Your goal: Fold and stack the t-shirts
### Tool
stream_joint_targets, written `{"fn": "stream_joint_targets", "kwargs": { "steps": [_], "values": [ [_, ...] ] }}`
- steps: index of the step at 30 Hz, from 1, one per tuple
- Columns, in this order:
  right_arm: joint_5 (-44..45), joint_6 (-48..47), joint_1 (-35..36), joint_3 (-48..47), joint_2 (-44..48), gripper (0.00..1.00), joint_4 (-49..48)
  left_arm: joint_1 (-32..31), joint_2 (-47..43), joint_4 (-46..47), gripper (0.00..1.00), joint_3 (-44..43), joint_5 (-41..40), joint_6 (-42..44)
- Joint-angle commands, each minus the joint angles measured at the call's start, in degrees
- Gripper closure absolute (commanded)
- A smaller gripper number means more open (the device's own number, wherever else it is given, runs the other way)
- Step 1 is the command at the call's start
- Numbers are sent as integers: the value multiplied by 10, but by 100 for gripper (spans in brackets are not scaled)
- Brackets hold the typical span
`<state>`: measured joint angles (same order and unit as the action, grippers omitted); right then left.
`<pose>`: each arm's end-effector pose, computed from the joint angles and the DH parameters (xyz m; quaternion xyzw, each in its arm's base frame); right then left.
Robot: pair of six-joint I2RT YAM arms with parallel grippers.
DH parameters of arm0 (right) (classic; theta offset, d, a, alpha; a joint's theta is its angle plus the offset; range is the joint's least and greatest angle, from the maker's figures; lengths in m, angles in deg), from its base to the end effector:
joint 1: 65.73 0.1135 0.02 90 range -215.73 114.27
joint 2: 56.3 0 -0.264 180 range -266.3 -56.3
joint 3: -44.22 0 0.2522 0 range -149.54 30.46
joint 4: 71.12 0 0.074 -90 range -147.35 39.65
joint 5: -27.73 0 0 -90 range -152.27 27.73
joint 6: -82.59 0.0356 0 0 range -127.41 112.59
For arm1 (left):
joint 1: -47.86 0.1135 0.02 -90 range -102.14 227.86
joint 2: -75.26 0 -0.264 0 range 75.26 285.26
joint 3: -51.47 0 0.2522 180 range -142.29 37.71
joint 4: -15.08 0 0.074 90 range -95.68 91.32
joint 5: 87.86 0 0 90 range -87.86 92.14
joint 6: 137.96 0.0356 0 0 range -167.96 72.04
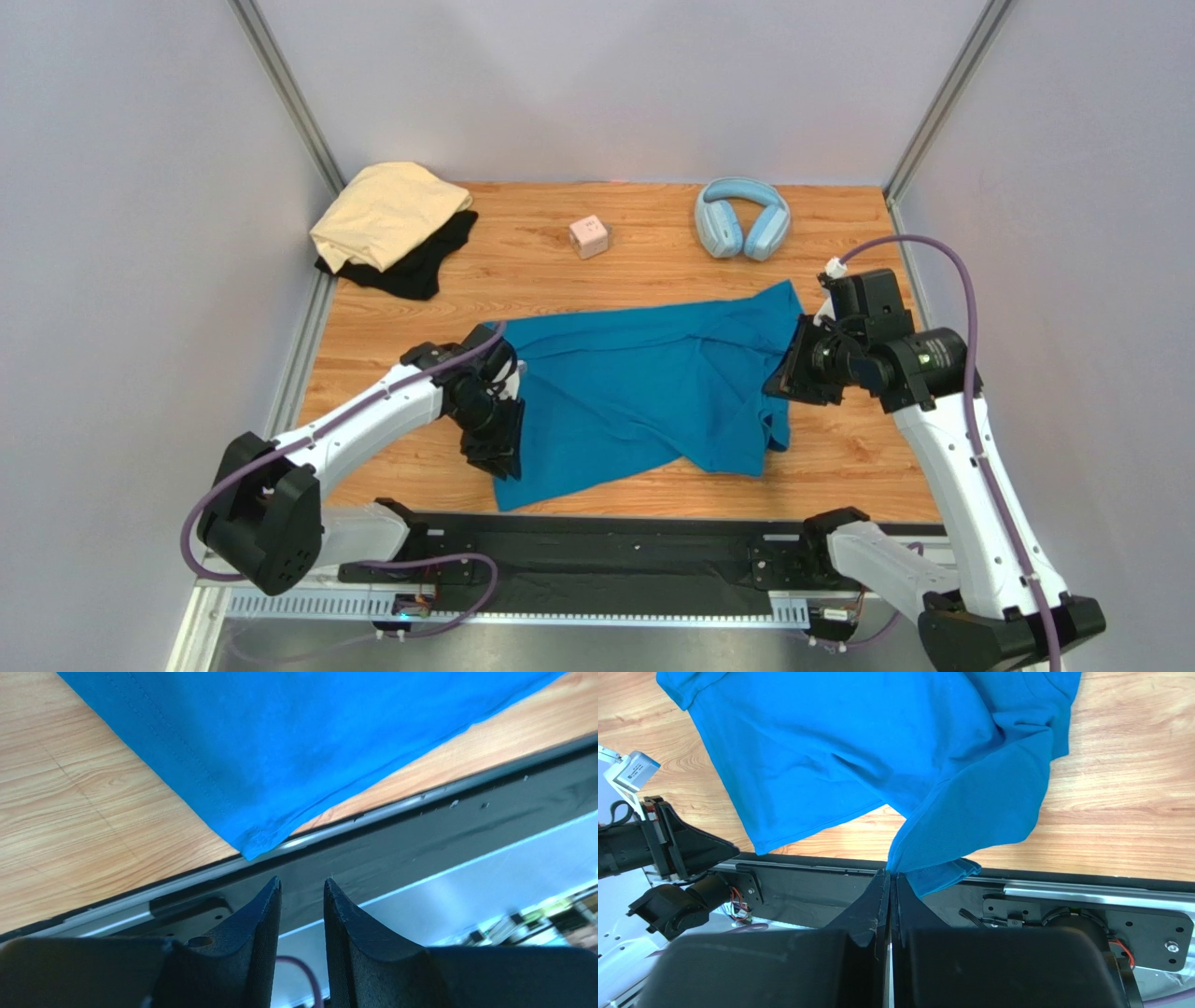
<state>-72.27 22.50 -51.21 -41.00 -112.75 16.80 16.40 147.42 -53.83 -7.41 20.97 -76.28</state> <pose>0.1447 0.0439 0.3613 0.1056 0.9548 0.1780 0.2135 0.1639 -0.1138 0.2002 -0.0381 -0.9836 0.1750 0.0231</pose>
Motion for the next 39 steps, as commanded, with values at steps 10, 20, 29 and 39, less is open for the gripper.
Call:
{"fn": "stream_joint_targets", "kwargs": {
  "steps": [10,20,29,39],
  "values": [
    [-29,-65,-4,-55,-57,100,-28,-11,-8,73,64,80,-49,-139],
    [-52,-84,-17,-49,-69,100,-34,-11,-11,64,63,101,-79,-169],
    [-65,-85,-25,-51,-77,100,-40,-12,-19,62,63,114,-88,-187],
    [-81,-83,-26,-61,-82,100,-51,-12,18,56,65,102,-68,-179]
  ]
}}
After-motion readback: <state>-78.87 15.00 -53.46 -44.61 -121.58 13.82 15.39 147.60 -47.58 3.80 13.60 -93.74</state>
